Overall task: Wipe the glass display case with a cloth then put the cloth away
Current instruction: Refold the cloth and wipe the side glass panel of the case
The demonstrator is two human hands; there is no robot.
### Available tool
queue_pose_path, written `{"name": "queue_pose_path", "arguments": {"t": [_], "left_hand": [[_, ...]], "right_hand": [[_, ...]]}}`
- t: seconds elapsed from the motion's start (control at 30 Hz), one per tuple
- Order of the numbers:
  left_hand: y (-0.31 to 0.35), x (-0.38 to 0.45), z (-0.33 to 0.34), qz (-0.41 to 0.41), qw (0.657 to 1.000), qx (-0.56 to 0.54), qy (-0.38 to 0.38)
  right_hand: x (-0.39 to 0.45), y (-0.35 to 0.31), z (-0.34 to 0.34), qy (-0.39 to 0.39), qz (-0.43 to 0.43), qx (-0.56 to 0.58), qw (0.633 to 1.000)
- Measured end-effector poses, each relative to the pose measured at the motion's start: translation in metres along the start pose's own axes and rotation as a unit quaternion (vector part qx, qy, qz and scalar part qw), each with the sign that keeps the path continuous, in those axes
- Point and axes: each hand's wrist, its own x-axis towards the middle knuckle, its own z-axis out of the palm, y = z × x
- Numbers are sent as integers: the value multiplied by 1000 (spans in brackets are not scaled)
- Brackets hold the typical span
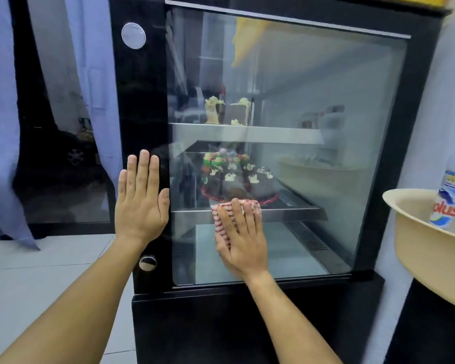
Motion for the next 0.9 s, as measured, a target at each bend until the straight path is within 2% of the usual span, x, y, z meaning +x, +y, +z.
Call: {"name": "queue_pose_path", "arguments": {"t": [0.03,0.1,0.17,0.2,0.23,0.27,0.3,0.33,0.37,0.4,0.47,0.5,0.57,0.6,0.63,0.67,0.7,0.73,0.77,0.8,0.83,0.87,0.9], "left_hand": [[1,0,1,-3,1000,-1,2],[3,0,0,-6,1000,-2,3],[3,1,0,-4,1000,-1,-1],[3,1,-1,-5,1000,2,-2],[3,1,-1,-6,1000,6,1],[4,1,0,-6,1000,7,3],[4,1,0,-7,1000,9,2],[4,0,0,-8,1000,9,-1],[4,0,0,-7,1000,8,-1],[4,-1,0,-7,1000,9,-2],[4,-1,1,-2,1000,11,3],[4,0,1,-1,1000,10,6],[2,1,0,-2,1000,7,9],[2,1,0,-3,1000,5,8],[3,-1,1,-3,1000,2,7],[4,-1,0,-5,1000,0,7],[3,-1,1,-7,1000,0,9],[4,0,1,-7,1000,1,11],[4,-1,2,-7,1000,1,12],[3,-2,2,-5,1000,2,12],[3,-2,2,-6,1000,1,14],[4,-2,2,-13,1000,2,16],[5,-1,2,-13,1000,5,14]], "right_hand": [[21,20,-10,21,-24,-11,999],[42,67,-31,67,-2,-48,997],[26,114,-44,98,116,-61,987],[7,131,-44,123,218,-31,968],[-14,136,-42,148,345,14,927],[-32,130,-36,169,473,54,863],[-44,115,-29,181,561,77,804],[-55,92,-20,181,593,84,780],[-58,67,-13,169,575,76,797],[-56,46,-8,132,520,64,842],[-43,27,-2,65,339,15,939],[-29,31,-6,52,235,-14,971],[6,63,-27,38,70,-44,996],[20,85,-41,32,24,-57,998],[29,108,-53,28,7,-65,997],[29,130,-60,31,26,-66,997],[23,150,-66,51,82,-65,993],[10,166,-66,78,174,-54,980],[-6,170,-65,108,303,-27,946],[-22,159,-58,144,446,14,883],[-30,138,-48,179,550,55,814],[-33,112,-38,188,607,80,768],[-31,78,-27,171,612,74,769]]}}
